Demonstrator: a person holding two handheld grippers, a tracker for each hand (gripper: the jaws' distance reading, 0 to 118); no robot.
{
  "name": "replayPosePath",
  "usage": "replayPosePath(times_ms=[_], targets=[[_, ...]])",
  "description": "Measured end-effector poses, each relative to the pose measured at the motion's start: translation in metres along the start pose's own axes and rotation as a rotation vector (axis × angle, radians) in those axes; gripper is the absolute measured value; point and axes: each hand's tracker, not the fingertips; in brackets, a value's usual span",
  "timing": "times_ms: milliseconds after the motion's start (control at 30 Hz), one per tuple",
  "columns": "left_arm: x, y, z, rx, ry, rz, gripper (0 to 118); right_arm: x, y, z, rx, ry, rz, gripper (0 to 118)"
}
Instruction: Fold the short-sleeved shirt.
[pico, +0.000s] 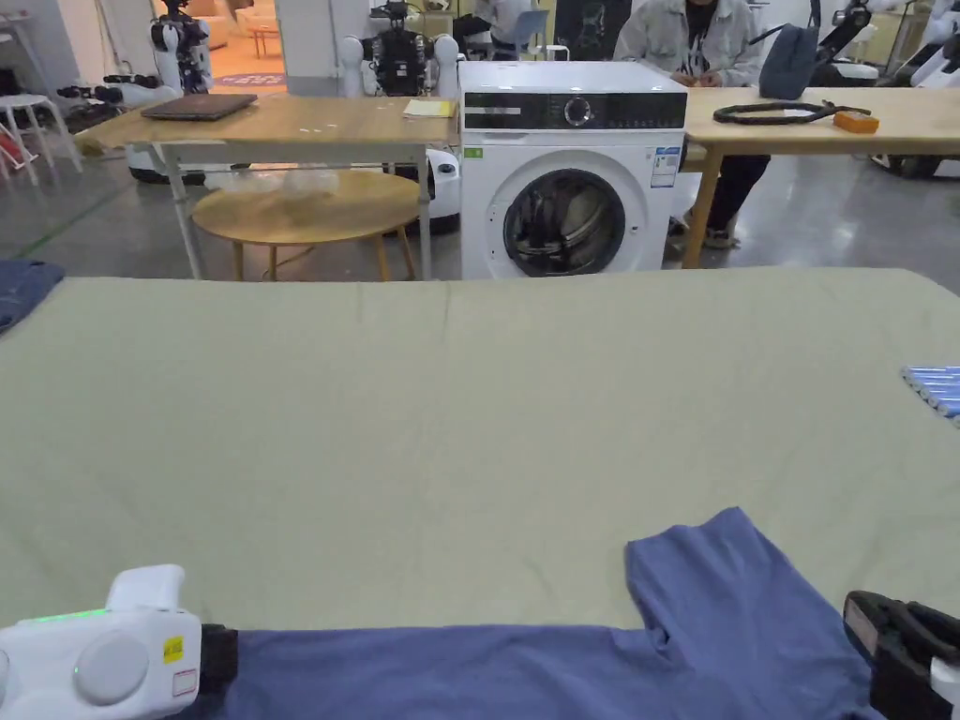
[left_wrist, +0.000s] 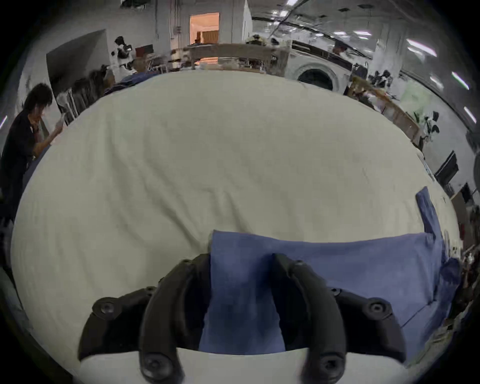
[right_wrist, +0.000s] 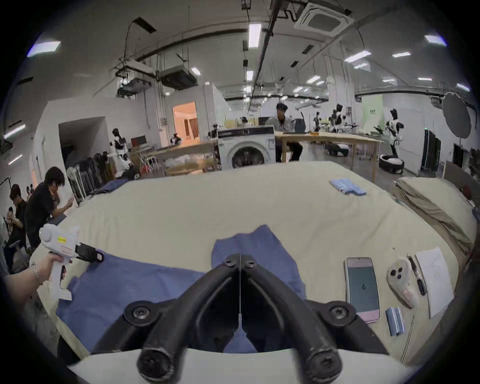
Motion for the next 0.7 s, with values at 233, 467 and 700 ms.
replayPosePath(times_ms=[233, 467, 700], targets=[[0.002, 0.002, 0.031, 0.081, -0.051, -0.011, 0, 0.043, 0.002, -0.084, -0.287, -0.062, 0.011, 114], [-0.003, 0.001, 0.047, 0.108, -0.068, -0.008, 0, 0.071, -0.015, -0.166, -0.539, -0.074, -0.032, 106], [-0.001, 0.002, 0.066, 0.128, -0.070, -0.009, 0, 0.069, 0.002, -0.146, -0.482, -0.014, -0.001, 1]])
